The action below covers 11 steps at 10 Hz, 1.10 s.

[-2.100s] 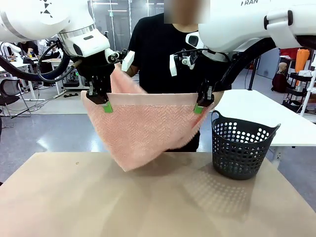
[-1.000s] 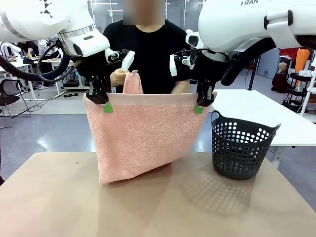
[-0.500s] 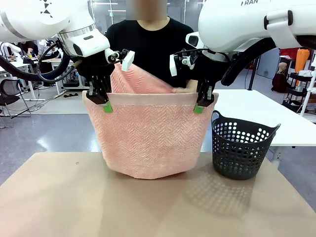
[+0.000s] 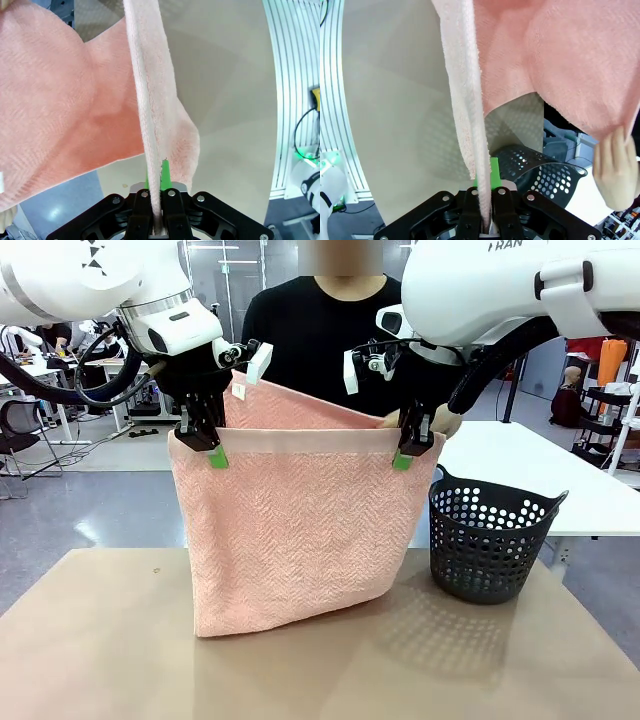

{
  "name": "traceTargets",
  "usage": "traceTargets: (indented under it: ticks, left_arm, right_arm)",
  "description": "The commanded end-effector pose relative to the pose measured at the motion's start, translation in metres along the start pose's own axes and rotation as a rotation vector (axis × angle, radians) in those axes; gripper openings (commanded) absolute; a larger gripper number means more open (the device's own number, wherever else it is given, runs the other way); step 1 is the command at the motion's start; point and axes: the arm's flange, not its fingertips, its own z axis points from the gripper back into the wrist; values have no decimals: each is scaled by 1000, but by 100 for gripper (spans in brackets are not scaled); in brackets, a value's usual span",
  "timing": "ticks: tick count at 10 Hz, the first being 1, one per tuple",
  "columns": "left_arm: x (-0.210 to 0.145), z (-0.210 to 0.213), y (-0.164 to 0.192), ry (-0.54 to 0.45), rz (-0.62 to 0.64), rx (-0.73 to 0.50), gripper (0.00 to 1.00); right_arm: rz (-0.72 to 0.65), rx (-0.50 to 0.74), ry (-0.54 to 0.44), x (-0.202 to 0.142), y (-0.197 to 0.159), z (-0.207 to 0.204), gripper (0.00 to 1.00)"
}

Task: Fold the towel.
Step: Release the end of the 100 cm Hotel Towel you were holding and grab the top end of the folded side.

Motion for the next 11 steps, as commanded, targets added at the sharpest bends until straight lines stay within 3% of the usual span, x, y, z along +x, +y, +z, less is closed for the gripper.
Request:
traceTargets:
  ticks: [1, 11]
  left_arm:
    - [0, 1, 0, 2, -6, 5, 0]
    - [0, 1, 0, 2, -6, 5, 0]
  right_arm:
    - [3, -9, 4, -1, 0, 2, 0]
    - [3, -9, 4, -1, 0, 2, 0]
